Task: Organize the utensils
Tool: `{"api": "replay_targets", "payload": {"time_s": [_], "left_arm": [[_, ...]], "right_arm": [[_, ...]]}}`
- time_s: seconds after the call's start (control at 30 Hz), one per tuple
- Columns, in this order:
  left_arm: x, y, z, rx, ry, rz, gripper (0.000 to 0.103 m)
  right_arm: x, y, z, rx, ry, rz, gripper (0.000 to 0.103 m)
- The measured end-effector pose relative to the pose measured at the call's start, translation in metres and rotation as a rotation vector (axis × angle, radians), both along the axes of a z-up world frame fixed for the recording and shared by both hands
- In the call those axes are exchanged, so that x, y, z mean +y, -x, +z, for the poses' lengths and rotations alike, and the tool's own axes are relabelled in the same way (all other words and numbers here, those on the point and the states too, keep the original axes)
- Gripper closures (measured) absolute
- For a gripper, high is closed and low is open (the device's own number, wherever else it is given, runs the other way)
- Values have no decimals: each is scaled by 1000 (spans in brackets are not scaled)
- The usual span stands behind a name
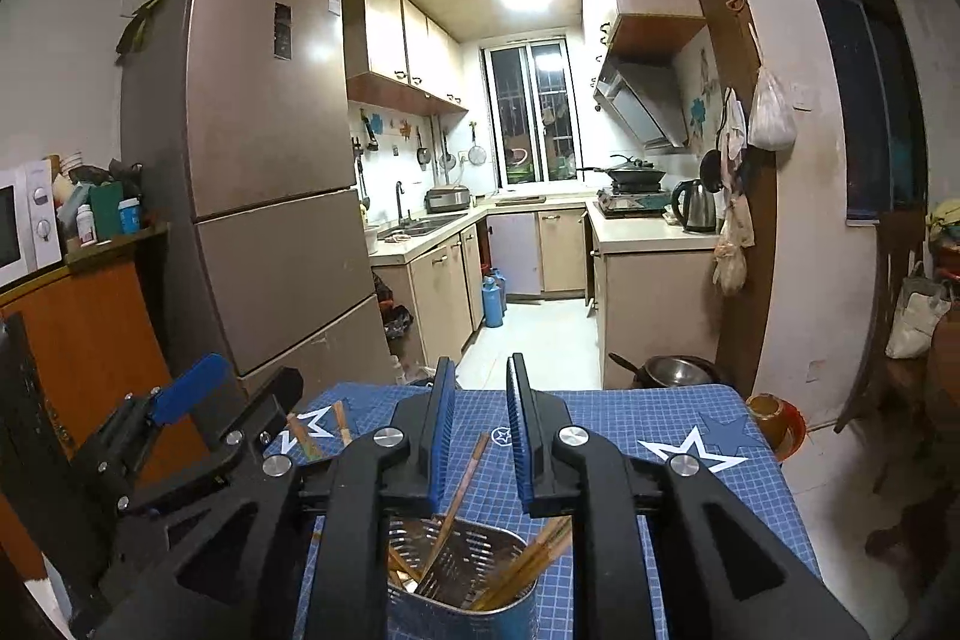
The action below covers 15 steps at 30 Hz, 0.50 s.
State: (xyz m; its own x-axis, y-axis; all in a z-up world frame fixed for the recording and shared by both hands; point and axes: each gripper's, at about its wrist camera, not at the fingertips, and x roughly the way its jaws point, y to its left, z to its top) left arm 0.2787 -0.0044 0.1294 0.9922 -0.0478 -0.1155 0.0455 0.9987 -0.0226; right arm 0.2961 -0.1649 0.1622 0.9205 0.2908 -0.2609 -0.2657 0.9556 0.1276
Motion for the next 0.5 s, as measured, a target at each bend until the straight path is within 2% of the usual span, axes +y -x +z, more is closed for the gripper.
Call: {"api": "replay_targets", "payload": {"time_s": [0.1,0.23,0.4,0.47,0.5], "left_arm": [[0,7,3,-11,-5,11,37],[2,23,8,-23,2,12,37],[3,48,8,-44,-24,38,37],[5,67,6,-49,-25,49,37],[5,76,5,-51,-32,56,37]], "right_arm": [[-4,12,1,-8,10,-1,84],[-14,27,1,-7,-2,-8,77],[-25,53,-6,1,2,-6,74],[-29,74,-15,-1,8,-1,67],[-29,84,-18,-4,13,1,59]]}}
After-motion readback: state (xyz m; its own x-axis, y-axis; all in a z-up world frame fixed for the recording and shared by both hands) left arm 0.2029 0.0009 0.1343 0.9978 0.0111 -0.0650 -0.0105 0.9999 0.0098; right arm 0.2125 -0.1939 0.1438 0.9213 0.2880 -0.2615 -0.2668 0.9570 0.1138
